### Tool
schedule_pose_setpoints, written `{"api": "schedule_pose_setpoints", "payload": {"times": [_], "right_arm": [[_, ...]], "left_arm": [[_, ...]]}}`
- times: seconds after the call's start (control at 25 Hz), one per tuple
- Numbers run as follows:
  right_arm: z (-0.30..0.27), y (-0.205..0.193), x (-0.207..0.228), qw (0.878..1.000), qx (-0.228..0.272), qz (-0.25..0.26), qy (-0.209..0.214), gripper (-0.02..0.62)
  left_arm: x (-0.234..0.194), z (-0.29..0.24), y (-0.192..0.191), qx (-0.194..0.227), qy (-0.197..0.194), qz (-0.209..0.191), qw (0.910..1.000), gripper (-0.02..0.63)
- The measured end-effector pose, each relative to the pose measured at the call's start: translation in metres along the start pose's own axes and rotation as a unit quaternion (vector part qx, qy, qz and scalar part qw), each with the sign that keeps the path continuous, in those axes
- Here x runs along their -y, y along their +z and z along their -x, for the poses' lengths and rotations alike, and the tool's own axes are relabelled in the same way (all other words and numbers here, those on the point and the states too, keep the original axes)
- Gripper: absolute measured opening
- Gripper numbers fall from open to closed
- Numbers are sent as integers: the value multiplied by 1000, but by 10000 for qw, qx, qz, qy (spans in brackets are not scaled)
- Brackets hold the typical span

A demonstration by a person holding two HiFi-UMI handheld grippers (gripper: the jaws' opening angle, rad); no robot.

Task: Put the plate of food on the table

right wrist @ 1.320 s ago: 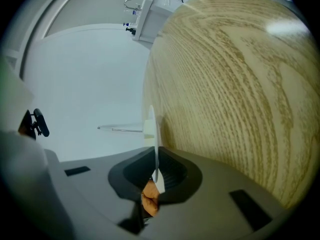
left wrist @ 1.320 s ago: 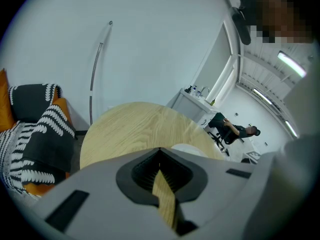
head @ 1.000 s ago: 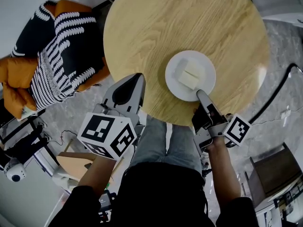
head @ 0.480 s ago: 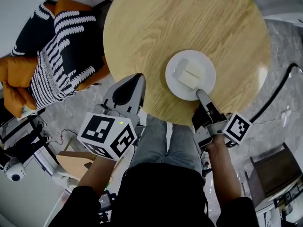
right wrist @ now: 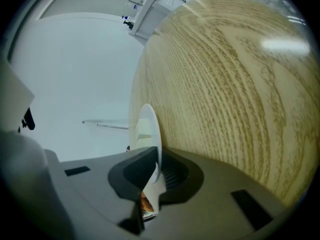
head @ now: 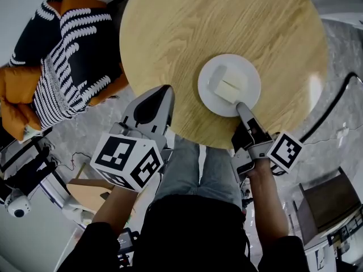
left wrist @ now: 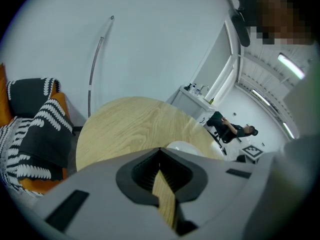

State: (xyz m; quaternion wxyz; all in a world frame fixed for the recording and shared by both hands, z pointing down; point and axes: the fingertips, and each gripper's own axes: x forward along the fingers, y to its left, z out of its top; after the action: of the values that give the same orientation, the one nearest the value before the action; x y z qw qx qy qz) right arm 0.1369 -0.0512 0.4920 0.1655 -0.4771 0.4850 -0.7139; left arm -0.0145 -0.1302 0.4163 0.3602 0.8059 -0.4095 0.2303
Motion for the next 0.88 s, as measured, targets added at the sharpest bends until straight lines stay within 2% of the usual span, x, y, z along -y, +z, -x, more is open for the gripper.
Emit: {"api": "schedule_pose_setpoints", "payload": {"times": [0.56, 0.88], "right_arm": [[-2, -3, 5, 9927, -278, 939, -706, 48], [-8, -13, 2, 9906, -658, 1110, -444, 135]], "left_arm": [[-4, -17, -19, -204, -119, 90, 9997, 8], [-8, -21, -24, -225, -152, 104, 9996, 8]]}}
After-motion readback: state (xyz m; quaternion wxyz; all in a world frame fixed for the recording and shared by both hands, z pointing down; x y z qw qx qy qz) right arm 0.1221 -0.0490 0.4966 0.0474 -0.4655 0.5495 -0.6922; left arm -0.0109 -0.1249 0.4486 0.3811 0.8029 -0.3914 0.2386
